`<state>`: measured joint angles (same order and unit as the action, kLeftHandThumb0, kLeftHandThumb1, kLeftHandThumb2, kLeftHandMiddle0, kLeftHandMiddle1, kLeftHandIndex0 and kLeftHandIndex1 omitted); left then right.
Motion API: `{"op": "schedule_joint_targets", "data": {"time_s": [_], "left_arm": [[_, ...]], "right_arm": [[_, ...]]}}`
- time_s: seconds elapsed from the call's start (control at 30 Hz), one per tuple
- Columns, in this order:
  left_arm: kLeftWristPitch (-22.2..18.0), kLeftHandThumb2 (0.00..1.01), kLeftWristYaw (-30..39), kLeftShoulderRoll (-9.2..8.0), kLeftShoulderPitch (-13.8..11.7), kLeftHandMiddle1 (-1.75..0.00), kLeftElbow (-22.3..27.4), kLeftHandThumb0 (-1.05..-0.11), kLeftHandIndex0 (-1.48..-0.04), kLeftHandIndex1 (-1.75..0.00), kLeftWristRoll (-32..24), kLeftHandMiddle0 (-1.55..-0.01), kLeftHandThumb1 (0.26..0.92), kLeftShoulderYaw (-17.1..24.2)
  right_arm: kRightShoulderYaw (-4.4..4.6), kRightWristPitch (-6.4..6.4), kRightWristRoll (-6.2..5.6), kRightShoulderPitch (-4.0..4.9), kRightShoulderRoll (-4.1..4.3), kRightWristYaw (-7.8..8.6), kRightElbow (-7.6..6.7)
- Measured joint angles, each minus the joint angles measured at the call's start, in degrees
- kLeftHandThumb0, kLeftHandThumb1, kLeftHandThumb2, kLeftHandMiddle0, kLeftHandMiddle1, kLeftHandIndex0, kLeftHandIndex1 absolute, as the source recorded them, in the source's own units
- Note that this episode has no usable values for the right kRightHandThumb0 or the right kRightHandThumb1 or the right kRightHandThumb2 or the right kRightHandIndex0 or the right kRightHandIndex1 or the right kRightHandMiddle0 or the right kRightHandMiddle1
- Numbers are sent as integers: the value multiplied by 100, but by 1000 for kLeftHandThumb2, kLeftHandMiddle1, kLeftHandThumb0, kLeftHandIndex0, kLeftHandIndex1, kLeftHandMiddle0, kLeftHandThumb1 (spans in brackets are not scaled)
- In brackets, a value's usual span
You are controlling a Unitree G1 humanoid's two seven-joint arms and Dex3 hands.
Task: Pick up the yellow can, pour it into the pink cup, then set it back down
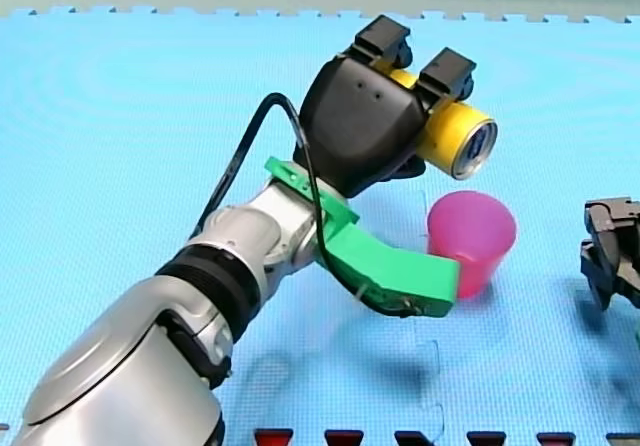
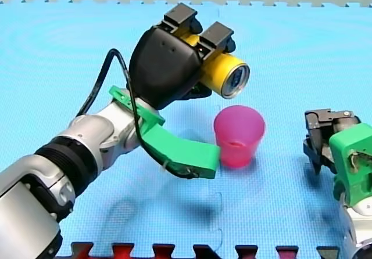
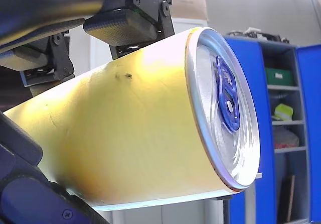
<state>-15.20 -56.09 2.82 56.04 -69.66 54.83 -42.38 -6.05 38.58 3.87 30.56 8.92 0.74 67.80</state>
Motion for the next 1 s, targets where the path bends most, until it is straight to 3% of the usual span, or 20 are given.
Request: {"op": "schedule_joint_targets", "data": {"time_s": [1.0], "left_arm": [[252,1,5,-36,17,-1746,37,-364,-670,-1416,22,-787,868,-72]], "right_arm": [[2,18,-74,-59,-18,-39,-128]]}}
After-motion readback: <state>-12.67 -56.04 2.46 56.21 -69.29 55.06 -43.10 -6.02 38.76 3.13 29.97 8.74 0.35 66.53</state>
